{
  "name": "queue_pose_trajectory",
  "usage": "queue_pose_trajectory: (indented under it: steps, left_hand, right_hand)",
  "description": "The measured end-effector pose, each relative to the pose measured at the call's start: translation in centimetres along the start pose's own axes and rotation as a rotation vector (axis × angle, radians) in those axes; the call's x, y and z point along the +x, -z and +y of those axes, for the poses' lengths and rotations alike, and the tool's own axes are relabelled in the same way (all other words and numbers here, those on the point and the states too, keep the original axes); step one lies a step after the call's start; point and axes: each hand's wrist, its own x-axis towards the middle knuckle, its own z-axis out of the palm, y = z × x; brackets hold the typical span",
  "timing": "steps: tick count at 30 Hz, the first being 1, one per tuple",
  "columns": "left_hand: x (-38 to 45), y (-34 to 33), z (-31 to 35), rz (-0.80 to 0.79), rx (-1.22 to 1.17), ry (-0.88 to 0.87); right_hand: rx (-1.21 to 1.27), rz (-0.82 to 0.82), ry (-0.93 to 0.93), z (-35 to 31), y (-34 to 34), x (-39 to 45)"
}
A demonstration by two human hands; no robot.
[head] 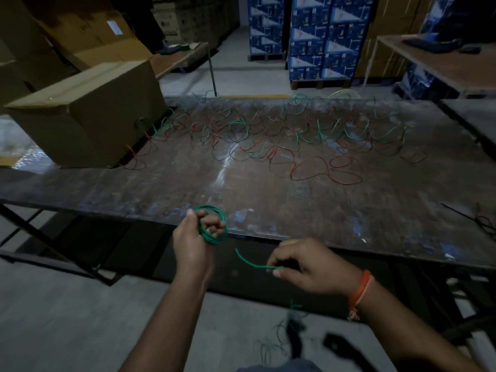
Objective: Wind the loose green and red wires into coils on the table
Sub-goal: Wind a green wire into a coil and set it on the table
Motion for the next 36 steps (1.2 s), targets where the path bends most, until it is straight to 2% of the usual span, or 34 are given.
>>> queue_pose_trajectory:
  steps: [2,5,8,11,15,20,23,26,30,36]
  left_hand:
    - [-1.5,-0.9,-1.5,-0.092,0.249,-0.052]
    - [-3.4,-1.4,-2.9,-0.278,0.499,-0.081]
    - [-4.2,-1.7,-2.6,-0.437,0.503,0.084]
    - [-4.6,-1.8,-1.8,-0.506,0.374,0.28]
    - [-4.2,-1.2,-1.1,-0.479,0.158,0.428]
    - [-4.0,-0.2,-1.3,-0.46,-0.078,0.536]
    - [-3.2,0.2,-1.0,-0.465,-0.325,0.542]
    - [-2.1,0.7,-0.2,-0.441,-0.45,0.478]
    - [-1.4,0.8,1.2,-0.31,-0.39,0.351]
    - [-1.6,0.7,0.5,-0.222,-0.126,0.224]
  right_hand:
    - [-0.014,0.067,0.114,-2.4,0.8,1.1]
    - [-0.011,0.272,0.172,-4.0,2.6,2.9]
    - [0.006,0.359,0.132,-2.9,4.4,4.3]
    - [0.184,0.385,0.012,-0.8,4.5,4.8]
    - [0.4,0.392,-0.099,1.9,2.8,4.3]
    - [0.553,0.27,-0.218,2.9,-0.6,3.5]
    - [0.658,0.212,-0.302,3.2,-3.0,2.8]
    - [0.743,0.192,-0.359,3.6,-5.1,1.4]
    - [0.66,0.235,-0.421,4.4,-6.2,-0.7]
    - [0.365,0.614,-0.324,2.9,-3.5,-1.0]
